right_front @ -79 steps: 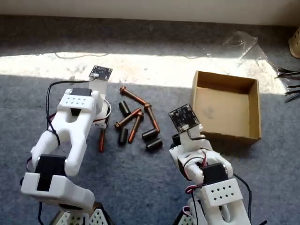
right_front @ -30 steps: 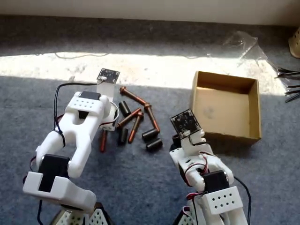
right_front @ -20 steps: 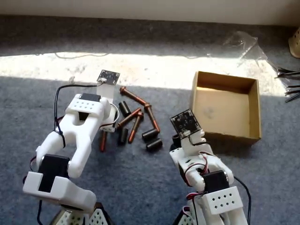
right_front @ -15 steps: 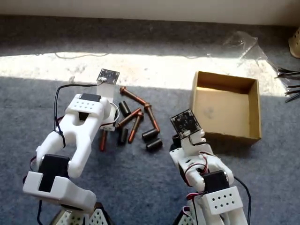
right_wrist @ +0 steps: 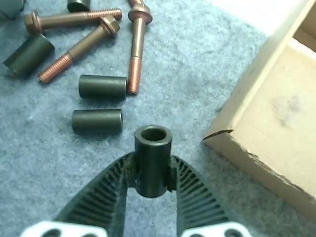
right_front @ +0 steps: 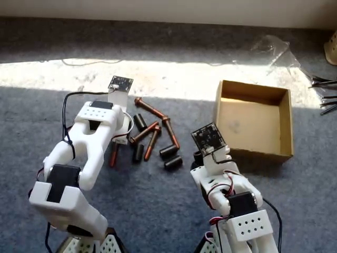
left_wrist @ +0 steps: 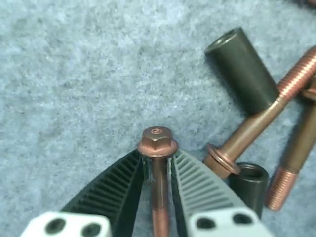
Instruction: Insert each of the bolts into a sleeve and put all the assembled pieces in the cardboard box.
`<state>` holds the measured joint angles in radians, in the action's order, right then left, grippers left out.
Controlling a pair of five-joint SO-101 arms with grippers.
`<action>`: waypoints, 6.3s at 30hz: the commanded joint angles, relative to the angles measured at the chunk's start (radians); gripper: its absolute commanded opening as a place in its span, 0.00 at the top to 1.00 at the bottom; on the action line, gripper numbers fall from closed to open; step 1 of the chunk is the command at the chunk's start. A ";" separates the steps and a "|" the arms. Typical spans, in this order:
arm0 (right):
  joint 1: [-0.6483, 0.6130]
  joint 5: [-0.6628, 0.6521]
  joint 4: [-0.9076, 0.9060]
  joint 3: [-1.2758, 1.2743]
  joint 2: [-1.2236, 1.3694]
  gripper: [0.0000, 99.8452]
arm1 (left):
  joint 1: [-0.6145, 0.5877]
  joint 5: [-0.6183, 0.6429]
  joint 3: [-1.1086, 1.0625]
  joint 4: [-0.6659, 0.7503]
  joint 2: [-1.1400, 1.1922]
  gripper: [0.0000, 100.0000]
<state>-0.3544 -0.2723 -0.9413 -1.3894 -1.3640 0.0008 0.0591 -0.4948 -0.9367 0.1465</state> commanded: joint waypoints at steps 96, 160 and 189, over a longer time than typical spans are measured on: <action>-0.291 0.166 0.588 -0.395 -0.467 1.00 | 0.421 -0.023 -0.713 0.589 -1.713 0.99; -0.331 0.161 0.539 -0.395 -0.472 1.00 | 0.510 0.181 -0.832 0.586 -1.782 0.99; -0.329 0.160 0.541 -0.395 -0.472 1.00 | 0.506 0.175 -0.946 0.480 -1.785 0.99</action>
<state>-0.6828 -0.1005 -0.4058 -1.6701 -1.8228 0.5071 0.2340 -1.4569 -0.4534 -1.6256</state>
